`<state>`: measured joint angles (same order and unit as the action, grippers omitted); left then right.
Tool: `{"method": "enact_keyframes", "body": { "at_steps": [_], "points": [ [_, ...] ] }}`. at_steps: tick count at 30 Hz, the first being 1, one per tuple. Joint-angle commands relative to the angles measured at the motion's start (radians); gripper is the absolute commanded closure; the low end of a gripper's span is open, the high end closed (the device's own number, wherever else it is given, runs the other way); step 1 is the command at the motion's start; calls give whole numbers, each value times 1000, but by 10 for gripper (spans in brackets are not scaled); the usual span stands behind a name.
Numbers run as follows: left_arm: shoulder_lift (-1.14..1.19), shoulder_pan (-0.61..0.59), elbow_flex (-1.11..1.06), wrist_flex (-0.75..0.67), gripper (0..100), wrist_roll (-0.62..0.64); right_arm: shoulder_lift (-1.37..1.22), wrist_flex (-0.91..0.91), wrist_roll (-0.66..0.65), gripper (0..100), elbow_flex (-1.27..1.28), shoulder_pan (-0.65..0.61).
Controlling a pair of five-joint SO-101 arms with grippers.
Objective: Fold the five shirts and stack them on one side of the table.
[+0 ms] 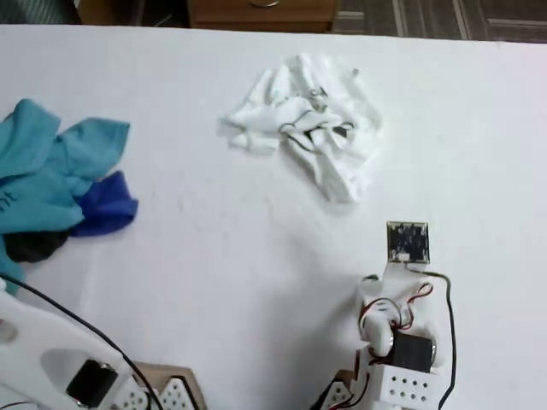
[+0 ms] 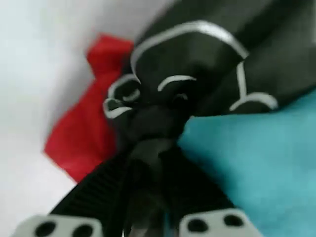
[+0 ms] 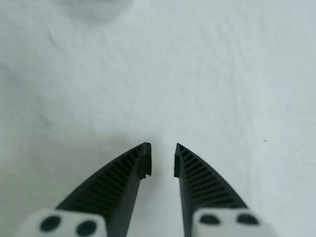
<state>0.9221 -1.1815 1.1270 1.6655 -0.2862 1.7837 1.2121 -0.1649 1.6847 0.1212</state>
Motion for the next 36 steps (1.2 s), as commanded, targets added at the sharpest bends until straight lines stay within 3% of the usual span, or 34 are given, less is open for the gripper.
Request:
{"method": "enact_keyframes", "body": {
  "at_steps": [1,4,8,14,22,26,32,36],
  "points": [
    [40,0,30,69,810,-20,16,-15,0,818,-5,15],
    [41,14,79,121,736,-18,16,-16,0,796,-18,8],
    [-46,17,116,121,729,-18,16,-13,-29,821,-112,-15],
    [-321,60,105,121,729,-18,15,73,-100,851,-319,-139],
    [-683,210,101,121,729,-18,-139,153,-98,848,-555,-154],
    [-798,351,-38,121,729,-18,-377,156,-97,847,-775,-154],
    [-821,620,-420,100,729,-18,-763,228,-95,847,-1158,-156],
    [-786,704,-607,14,728,55,-961,225,-95,847,-1329,-151]
  ]
}}
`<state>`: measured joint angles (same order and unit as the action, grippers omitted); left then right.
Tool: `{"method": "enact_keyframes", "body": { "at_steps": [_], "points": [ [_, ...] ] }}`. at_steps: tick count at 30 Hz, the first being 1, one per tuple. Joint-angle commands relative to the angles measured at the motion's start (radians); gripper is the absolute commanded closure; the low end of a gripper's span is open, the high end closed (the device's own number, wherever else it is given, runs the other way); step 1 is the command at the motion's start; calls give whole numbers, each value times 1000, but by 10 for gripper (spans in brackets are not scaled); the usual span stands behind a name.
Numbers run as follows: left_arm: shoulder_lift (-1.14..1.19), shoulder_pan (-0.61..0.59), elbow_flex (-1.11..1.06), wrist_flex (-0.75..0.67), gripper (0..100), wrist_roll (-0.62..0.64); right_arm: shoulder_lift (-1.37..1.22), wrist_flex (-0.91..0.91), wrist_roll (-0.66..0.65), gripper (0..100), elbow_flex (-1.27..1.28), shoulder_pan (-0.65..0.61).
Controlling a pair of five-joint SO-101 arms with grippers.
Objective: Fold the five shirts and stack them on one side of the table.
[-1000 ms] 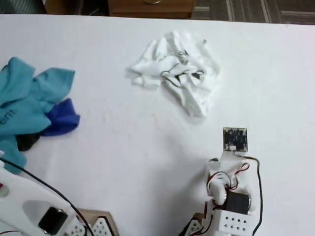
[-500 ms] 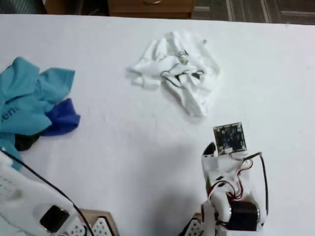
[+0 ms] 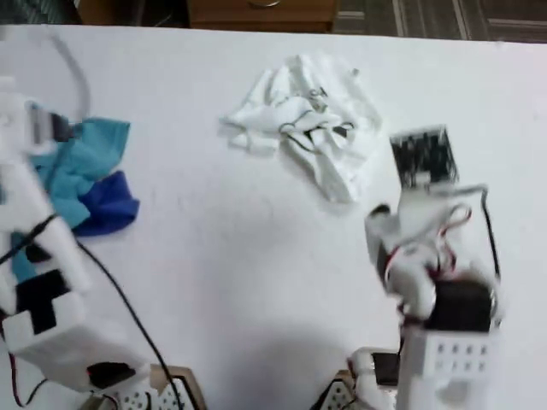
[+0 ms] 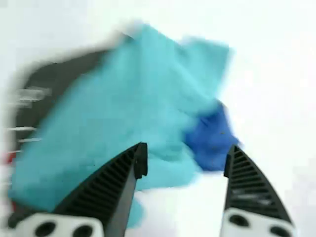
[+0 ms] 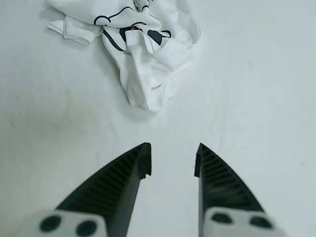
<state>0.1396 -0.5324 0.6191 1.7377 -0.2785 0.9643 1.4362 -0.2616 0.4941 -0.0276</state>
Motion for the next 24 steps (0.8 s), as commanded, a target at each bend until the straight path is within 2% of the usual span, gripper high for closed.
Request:
{"method": "enact_keyframes", "body": {
  "at_steps": [1,7,10,14,24],
  "points": [
    [5,64,-128,-78,727,63,-186,-1,2,847,-170,-7],
    [11,72,-246,-186,726,92,-483,-153,2,847,-288,-24],
    [11,71,-294,-226,726,92,-694,-153,83,847,-400,-85],
    [11,71,-331,-224,726,92,-970,-111,172,847,-675,-180],
    [6,43,-346,-219,727,92,-1598,-56,219,848,-1298,-344]
  ]
}}
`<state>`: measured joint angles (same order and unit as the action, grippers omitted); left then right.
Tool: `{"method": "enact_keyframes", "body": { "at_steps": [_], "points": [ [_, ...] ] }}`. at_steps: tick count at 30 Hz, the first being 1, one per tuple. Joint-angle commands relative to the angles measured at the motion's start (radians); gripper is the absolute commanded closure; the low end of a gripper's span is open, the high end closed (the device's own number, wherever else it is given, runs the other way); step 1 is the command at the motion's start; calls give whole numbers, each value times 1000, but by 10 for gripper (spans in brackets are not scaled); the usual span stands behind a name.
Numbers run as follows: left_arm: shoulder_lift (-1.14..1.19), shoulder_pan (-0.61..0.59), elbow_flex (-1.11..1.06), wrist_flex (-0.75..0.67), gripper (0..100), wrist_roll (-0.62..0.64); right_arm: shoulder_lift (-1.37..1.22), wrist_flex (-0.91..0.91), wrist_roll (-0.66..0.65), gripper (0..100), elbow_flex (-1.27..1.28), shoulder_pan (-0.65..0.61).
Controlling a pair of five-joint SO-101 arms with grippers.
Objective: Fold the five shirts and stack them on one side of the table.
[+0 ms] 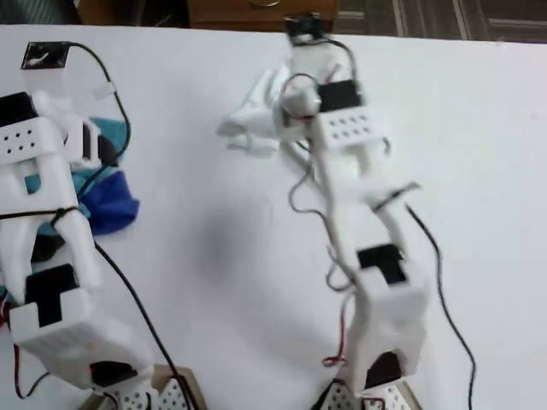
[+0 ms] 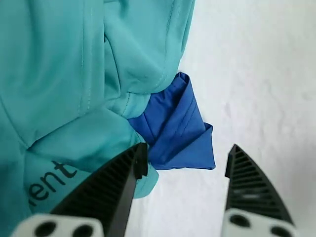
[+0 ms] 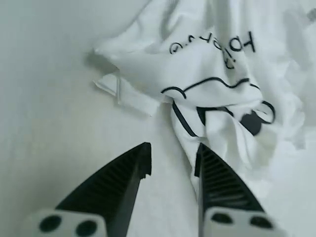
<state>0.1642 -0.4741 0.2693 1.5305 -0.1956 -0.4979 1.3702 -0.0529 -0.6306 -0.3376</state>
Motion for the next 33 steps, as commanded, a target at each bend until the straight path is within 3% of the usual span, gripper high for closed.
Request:
{"method": "enact_keyframes", "body": {
  "at_steps": [1,6,17,23,27,33],
  "points": [
    [-18,-15,4,-12,727,9,-191,10,11,848,-221,-47],
    [-18,-15,5,31,728,6,-426,4,11,847,-439,-104],
    [-20,-17,5,74,728,8,-811,-8,6,847,-835,-105],
    [-20,-21,12,101,728,9,-851,-53,5,852,-885,-94],
    [-20,-21,12,107,728,9,-848,-13,3,992,-887,-88],
    [-20,-21,12,107,728,9,-817,143,2,980,-947,-73]
  ]
}}
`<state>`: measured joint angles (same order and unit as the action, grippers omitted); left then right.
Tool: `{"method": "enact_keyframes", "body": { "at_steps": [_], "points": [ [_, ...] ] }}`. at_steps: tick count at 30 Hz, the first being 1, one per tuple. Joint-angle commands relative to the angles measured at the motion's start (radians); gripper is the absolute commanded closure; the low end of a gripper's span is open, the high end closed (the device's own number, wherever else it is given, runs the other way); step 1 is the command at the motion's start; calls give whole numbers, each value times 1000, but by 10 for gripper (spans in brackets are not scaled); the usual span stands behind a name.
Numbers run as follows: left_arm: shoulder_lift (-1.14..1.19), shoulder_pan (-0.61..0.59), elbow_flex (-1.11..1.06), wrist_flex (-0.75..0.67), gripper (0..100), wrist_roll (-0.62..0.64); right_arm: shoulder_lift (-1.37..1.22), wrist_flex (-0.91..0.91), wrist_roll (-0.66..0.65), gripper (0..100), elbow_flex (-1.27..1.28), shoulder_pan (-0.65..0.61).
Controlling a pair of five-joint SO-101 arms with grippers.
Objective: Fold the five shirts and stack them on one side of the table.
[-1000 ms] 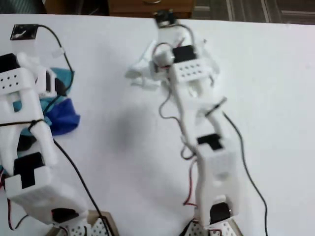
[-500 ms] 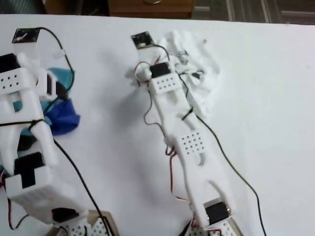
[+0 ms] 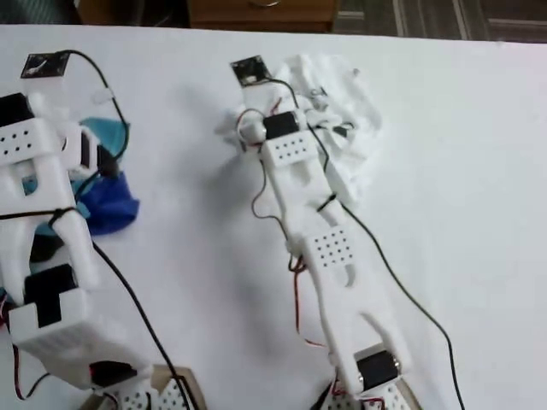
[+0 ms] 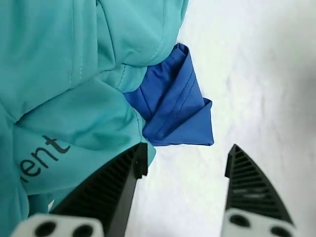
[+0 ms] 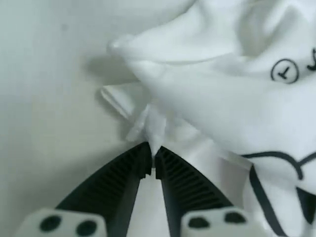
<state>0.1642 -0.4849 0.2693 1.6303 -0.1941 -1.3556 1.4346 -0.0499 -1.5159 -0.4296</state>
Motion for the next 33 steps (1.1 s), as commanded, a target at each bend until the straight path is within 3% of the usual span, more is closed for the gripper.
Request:
{"method": "enact_keyframes", "body": {
  "at_steps": [1,5,12,27,33],
  "points": [
    [-20,-11,12,8,728,8,54,108,-2,980,-81,27],
    [-20,-11,8,3,728,8,136,213,-14,980,-160,45],
    [-20,-11,10,0,728,8,335,302,-152,979,-150,54],
    [-20,-9,7,0,728,8,769,328,-157,979,-150,111],
    [-20,-5,10,0,728,9,788,331,-157,978,-51,113]
  ]
}}
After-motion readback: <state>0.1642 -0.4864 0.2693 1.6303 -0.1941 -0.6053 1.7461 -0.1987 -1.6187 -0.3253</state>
